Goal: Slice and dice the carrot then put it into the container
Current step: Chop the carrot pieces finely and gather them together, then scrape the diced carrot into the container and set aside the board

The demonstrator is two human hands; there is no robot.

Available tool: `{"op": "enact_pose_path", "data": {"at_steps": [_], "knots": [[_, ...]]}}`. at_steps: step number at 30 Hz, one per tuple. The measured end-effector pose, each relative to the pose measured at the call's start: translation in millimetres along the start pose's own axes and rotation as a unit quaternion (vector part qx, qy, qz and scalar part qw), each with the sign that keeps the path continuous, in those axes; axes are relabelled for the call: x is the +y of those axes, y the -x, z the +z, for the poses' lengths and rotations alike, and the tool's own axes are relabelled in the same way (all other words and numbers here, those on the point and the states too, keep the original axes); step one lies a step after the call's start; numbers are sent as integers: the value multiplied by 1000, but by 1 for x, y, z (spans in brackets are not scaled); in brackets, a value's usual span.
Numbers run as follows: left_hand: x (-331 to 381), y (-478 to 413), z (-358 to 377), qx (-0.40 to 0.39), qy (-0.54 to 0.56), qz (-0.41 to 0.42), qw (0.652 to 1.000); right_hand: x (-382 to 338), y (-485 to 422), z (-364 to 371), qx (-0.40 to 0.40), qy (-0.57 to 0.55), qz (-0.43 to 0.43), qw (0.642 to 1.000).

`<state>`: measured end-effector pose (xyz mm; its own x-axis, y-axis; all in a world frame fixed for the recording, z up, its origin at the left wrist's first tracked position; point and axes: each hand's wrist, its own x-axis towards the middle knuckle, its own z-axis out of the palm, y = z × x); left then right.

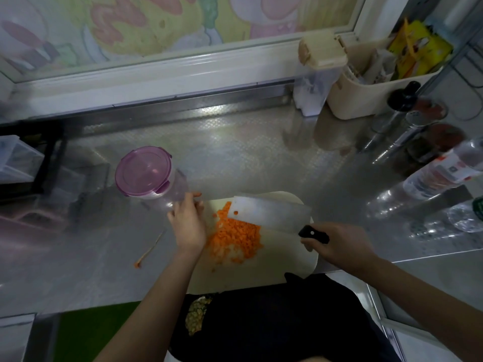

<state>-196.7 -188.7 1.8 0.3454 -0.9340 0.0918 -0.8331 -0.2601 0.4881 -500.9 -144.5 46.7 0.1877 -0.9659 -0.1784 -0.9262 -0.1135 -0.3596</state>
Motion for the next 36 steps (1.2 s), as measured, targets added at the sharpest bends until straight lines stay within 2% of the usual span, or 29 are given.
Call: {"op": "enact_pose_path", "data": {"at_steps": [4,8,13,21,24,27,30,34,36], "knots": [[8,18,11,-67,23,58,996,1,-7,10,-1,6,67,998],[15,34,23,-131,-5,99,986,9,-24,28,-3,-72,145,987],[13,46,31,-167,-33,82,982,10,-44,36,-15,-172,202,964],[10,46,29,-181,6,76,980,10,-52,47,-8,-180,223,958],[6,46,26,-167,29,78,982,1,-46,49,26,-93,189,977],[3,48,18,-148,19,85,985,-16,-42,54,47,1,56,997],[-10,50,9,-124,3,87,988,-29,-47,70,20,71,-90,993],[-28,53,-1,-64,21,39,997,-45,-58,75,-18,131,-123,984],[-35,55,-5,-60,18,19,998,-46,-64,79,-32,124,-128,983]]}}
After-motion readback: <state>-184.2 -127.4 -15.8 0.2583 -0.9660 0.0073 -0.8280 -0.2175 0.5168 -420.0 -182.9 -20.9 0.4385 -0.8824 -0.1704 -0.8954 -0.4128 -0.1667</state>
